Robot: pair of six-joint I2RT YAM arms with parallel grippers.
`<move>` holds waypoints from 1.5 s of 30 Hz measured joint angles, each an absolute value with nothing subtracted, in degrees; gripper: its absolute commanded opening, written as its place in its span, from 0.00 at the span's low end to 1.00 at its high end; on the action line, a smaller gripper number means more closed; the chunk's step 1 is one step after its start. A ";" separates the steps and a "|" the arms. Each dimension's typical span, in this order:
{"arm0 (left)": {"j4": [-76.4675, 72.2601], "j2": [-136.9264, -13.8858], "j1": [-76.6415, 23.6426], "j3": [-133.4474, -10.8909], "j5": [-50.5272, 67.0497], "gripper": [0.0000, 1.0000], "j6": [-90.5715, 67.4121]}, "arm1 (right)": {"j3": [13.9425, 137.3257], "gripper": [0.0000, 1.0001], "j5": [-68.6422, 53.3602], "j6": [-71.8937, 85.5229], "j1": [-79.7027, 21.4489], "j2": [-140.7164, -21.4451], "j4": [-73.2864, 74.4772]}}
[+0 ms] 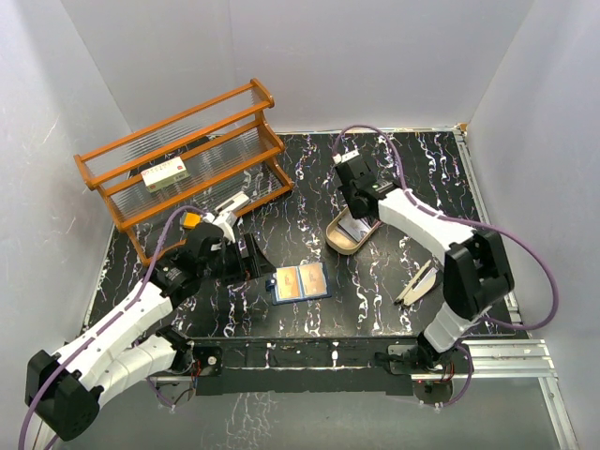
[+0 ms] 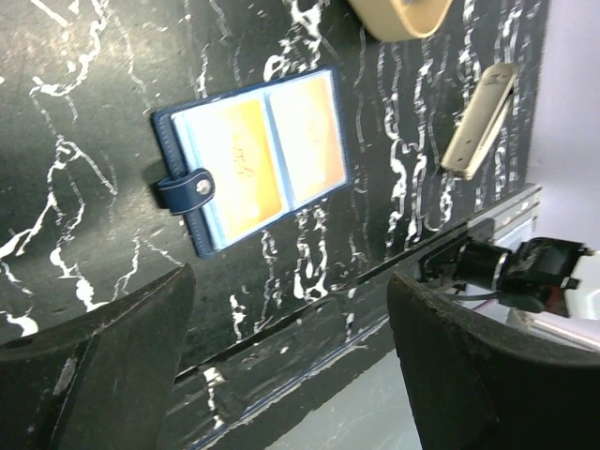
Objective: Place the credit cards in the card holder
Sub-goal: Pick up the credit card from the storage box.
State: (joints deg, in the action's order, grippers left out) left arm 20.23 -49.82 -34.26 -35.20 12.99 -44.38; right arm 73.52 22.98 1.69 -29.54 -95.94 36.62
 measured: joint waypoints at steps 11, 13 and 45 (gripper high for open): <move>17.76 -49.74 -34.26 -39.07 14.87 0.71 -50.89 | 69.43 0.00 3.55 11.05 -29.67 -78.06 35.73; 16.99 -49.74 -34.26 -39.13 15.62 0.70 -52.23 | 66.96 0.00 -1.80 14.50 -29.67 -74.98 34.15; -18.26 -53.28 -34.26 -35.48 26.37 0.37 -69.69 | 37.15 0.00 -42.11 59.42 -29.89 -58.57 -14.79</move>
State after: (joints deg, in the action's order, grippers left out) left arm -18.26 -53.28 -34.26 -35.48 26.37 -69.69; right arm 37.15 -42.11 59.42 -29.89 -58.57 -14.79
